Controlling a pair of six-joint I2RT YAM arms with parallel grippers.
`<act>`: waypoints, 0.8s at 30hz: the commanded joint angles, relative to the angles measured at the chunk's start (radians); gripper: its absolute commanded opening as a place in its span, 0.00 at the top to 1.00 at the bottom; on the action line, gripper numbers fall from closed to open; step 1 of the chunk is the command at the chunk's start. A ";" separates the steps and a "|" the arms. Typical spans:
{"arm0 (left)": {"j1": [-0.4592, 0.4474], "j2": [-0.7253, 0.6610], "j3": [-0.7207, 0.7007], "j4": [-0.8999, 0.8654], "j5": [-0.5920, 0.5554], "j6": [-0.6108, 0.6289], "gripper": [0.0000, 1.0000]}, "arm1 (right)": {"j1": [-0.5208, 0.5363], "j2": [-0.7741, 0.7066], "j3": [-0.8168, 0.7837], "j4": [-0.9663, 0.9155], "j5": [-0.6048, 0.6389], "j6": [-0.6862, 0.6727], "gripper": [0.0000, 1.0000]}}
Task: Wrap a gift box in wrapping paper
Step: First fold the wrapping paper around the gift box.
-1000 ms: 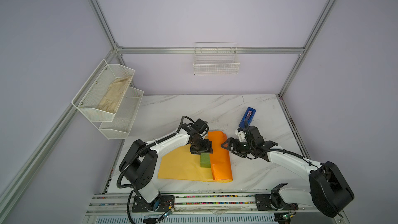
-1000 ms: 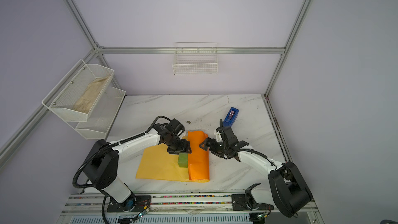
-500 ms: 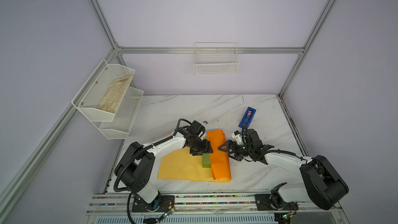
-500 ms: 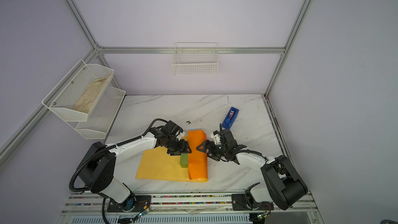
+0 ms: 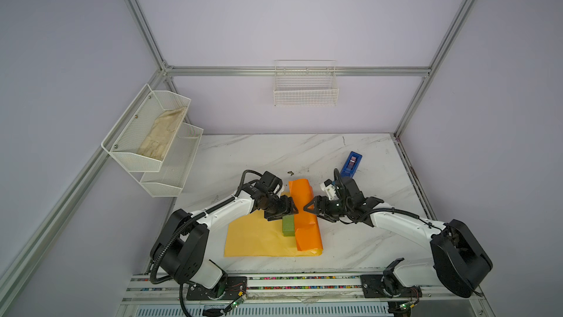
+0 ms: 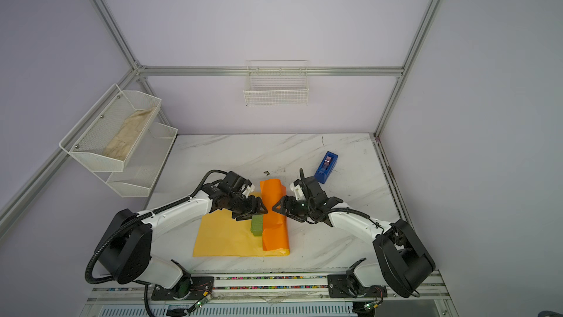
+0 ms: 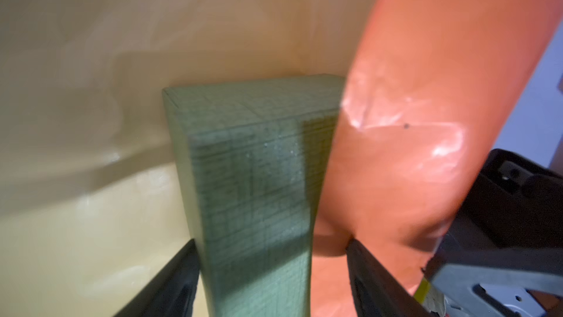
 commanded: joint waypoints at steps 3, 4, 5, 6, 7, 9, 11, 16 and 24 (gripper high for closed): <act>0.030 -0.110 -0.029 0.003 -0.001 0.004 0.21 | 0.035 0.032 0.059 -0.083 0.067 -0.020 0.26; 0.034 -0.118 -0.024 -0.022 -0.022 0.010 0.20 | 0.042 0.039 0.071 -0.101 0.084 -0.028 0.26; 0.039 -0.121 -0.016 -0.050 -0.042 0.017 0.19 | 0.047 0.045 0.082 -0.114 0.098 -0.034 0.27; 0.041 -0.122 -0.011 -0.067 -0.049 0.025 0.19 | 0.050 0.051 0.088 -0.120 0.101 -0.038 0.27; 0.043 -0.121 -0.006 -0.084 -0.053 0.034 0.18 | 0.053 0.058 0.093 -0.123 0.103 -0.039 0.28; 0.045 -0.114 -0.002 -0.103 -0.050 0.048 0.17 | 0.057 0.066 0.099 -0.121 0.106 -0.039 0.29; 0.047 -0.105 -0.008 -0.103 -0.036 0.051 0.17 | 0.060 0.074 0.103 -0.116 0.107 -0.035 0.30; 0.047 -0.086 -0.035 -0.068 -0.009 0.051 0.19 | 0.070 0.075 0.117 -0.114 0.113 -0.026 0.35; 0.038 -0.049 -0.064 0.022 0.076 0.042 0.20 | 0.089 0.098 0.157 -0.155 0.140 -0.043 0.35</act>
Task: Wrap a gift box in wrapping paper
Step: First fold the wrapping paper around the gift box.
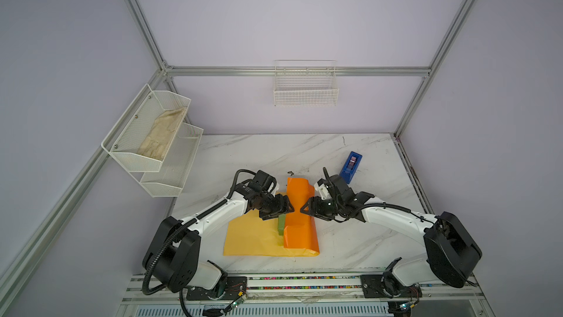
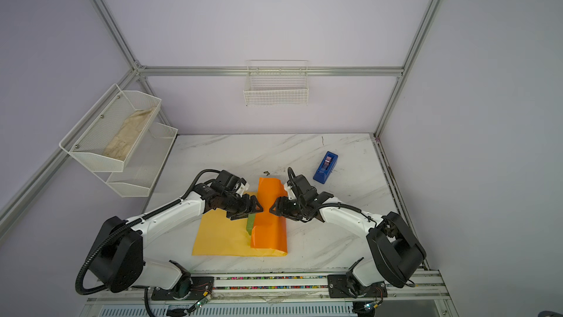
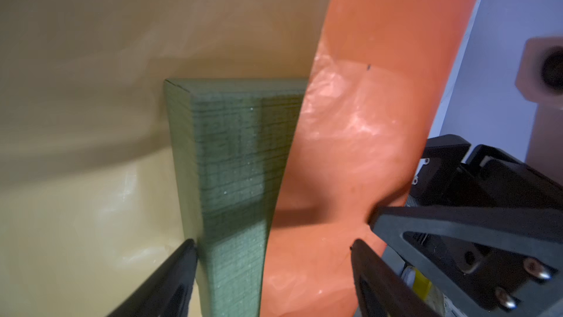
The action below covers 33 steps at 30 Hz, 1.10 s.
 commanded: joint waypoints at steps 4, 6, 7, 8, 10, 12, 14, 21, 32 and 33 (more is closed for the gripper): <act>-0.007 0.023 -0.025 -0.025 -0.020 0.022 0.25 | 0.014 0.022 0.044 -0.042 0.020 -0.020 0.35; -0.010 0.046 -0.019 -0.065 -0.059 0.033 0.29 | 0.016 0.021 0.045 -0.044 0.020 -0.021 0.35; -0.011 0.054 -0.017 -0.082 -0.076 0.036 0.32 | 0.016 0.019 0.048 -0.047 0.020 -0.022 0.35; -0.011 0.058 -0.017 -0.089 -0.086 0.038 0.36 | 0.016 0.015 0.053 -0.056 0.021 -0.028 0.35; -0.011 0.057 -0.022 -0.092 -0.087 0.040 0.40 | 0.015 0.007 0.071 -0.092 0.034 -0.050 0.35; -0.011 0.055 -0.021 -0.091 -0.085 0.040 0.44 | 0.015 -0.013 0.088 -0.117 0.077 -0.038 0.35; -0.011 0.059 -0.019 -0.090 -0.078 0.042 0.48 | 0.014 -0.032 0.093 -0.118 0.098 -0.029 0.36; -0.011 0.061 -0.013 -0.070 -0.038 0.035 0.57 | 0.013 -0.014 0.072 -0.054 0.016 -0.038 0.43; -0.008 0.020 -0.018 -0.021 0.002 0.012 0.47 | 0.014 0.051 0.013 0.030 -0.030 -0.020 0.49; -0.007 0.016 -0.012 -0.022 -0.005 0.013 0.44 | 0.014 0.056 0.009 0.031 -0.031 -0.021 0.50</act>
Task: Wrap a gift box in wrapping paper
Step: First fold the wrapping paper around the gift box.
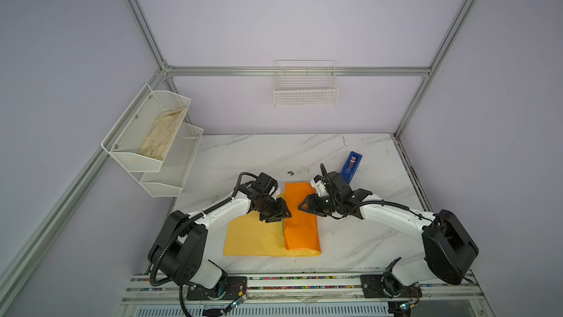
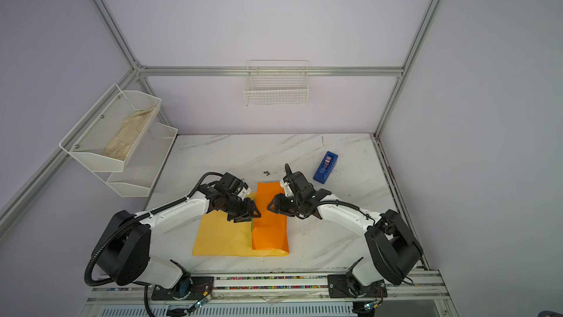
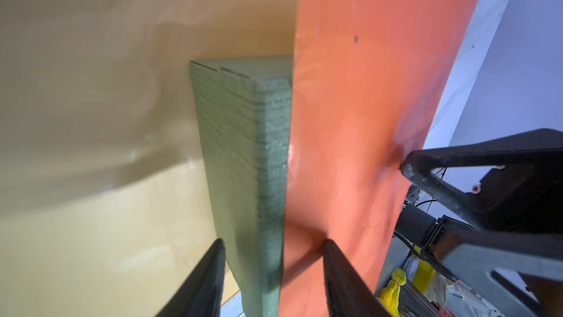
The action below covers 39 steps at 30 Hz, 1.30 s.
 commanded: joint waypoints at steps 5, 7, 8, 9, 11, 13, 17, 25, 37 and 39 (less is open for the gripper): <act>0.011 -0.018 0.038 -0.035 -0.070 0.010 0.33 | 0.007 0.042 -0.047 0.022 -0.018 0.007 0.52; 0.012 0.007 0.059 -0.039 -0.068 0.018 0.31 | 0.007 0.046 -0.047 0.026 -0.021 0.007 0.52; 0.012 0.019 0.069 -0.039 -0.061 0.023 0.29 | 0.007 0.048 -0.047 0.028 -0.024 0.007 0.53; 0.012 0.032 0.083 -0.036 -0.054 0.027 0.29 | 0.007 0.049 -0.047 0.028 -0.026 0.006 0.53; 0.010 0.054 0.107 -0.028 -0.040 0.037 0.28 | 0.008 0.051 -0.047 0.028 -0.028 0.006 0.53; 0.010 0.068 0.124 -0.018 -0.031 0.044 0.30 | 0.007 0.052 -0.045 0.026 -0.029 0.003 0.53; 0.010 0.088 0.135 -0.019 -0.016 0.054 0.44 | 0.007 0.049 -0.037 0.018 -0.028 -0.003 0.53; 0.010 0.043 0.052 -0.035 -0.043 0.038 0.67 | 0.007 -0.005 0.026 -0.030 0.017 0.013 0.54; 0.012 0.007 -0.033 -0.036 -0.061 0.019 0.76 | -0.182 -0.170 -0.067 -0.103 0.102 -0.002 0.39; 0.011 0.000 -0.042 -0.036 -0.063 0.016 0.77 | -0.188 -0.165 -0.079 -0.099 0.089 -0.017 0.37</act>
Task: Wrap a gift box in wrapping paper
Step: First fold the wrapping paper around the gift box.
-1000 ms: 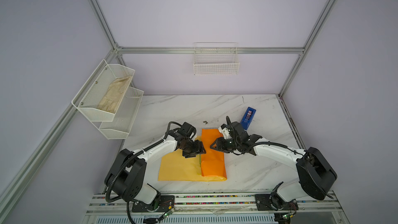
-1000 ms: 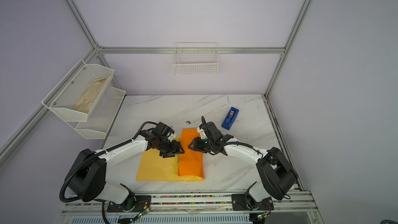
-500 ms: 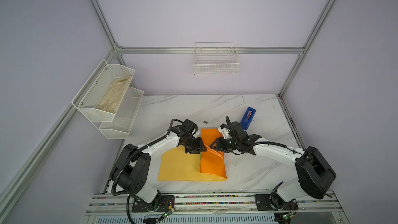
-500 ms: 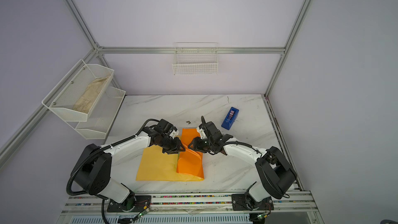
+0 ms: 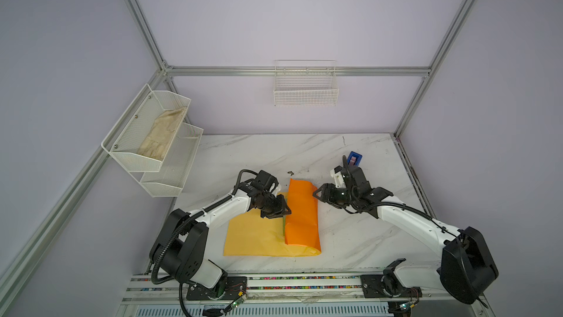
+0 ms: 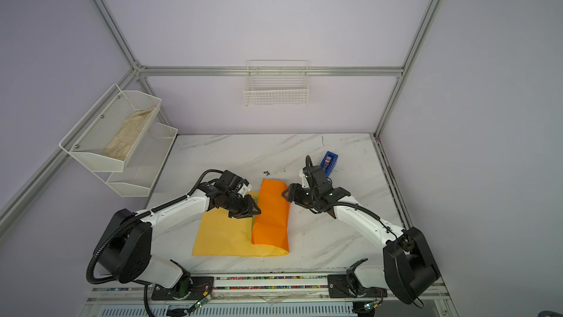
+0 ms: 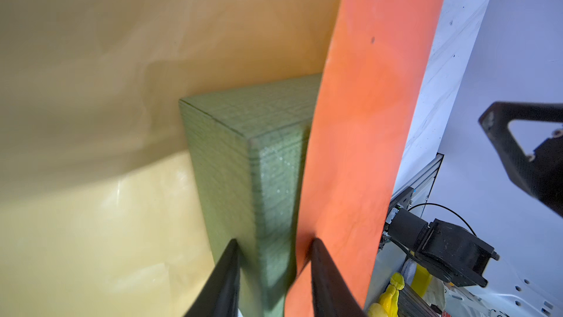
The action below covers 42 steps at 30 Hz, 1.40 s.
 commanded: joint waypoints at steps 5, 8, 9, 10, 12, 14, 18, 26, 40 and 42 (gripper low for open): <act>0.000 -0.038 -0.070 -0.060 -0.058 -0.007 0.63 | -0.004 0.083 -0.065 0.012 -0.110 -0.066 0.32; -0.002 -0.049 -0.074 -0.055 -0.049 -0.005 0.60 | 0.008 0.131 -0.093 0.081 -0.177 -0.051 0.32; -0.001 -0.051 -0.074 -0.052 -0.044 -0.004 0.59 | 0.017 0.144 -0.097 0.094 -0.183 -0.049 0.33; 0.000 -0.053 -0.073 -0.051 -0.042 -0.004 0.59 | 0.024 0.156 -0.100 0.103 -0.183 -0.045 0.33; -0.001 -0.060 -0.063 -0.051 -0.038 -0.003 0.56 | 0.043 0.175 -0.100 0.122 -0.188 -0.041 0.34; -0.001 -0.066 -0.047 -0.052 -0.040 -0.005 0.51 | 0.056 0.187 -0.092 0.118 -0.181 -0.043 0.35; 0.008 -0.079 0.001 -0.075 -0.067 -0.001 0.40 | 0.069 0.198 -0.083 0.100 -0.156 -0.053 0.36; 0.033 -0.114 0.064 -0.106 -0.065 0.008 0.28 | 0.074 0.203 -0.064 0.059 -0.123 -0.074 0.38; 0.033 -0.172 0.079 -0.120 -0.080 -0.017 0.27 | 0.074 0.195 -0.056 0.037 -0.098 -0.077 0.40; 0.033 -0.140 0.063 -0.117 -0.082 -0.016 0.28 | 0.074 0.194 -0.054 0.039 -0.094 -0.077 0.41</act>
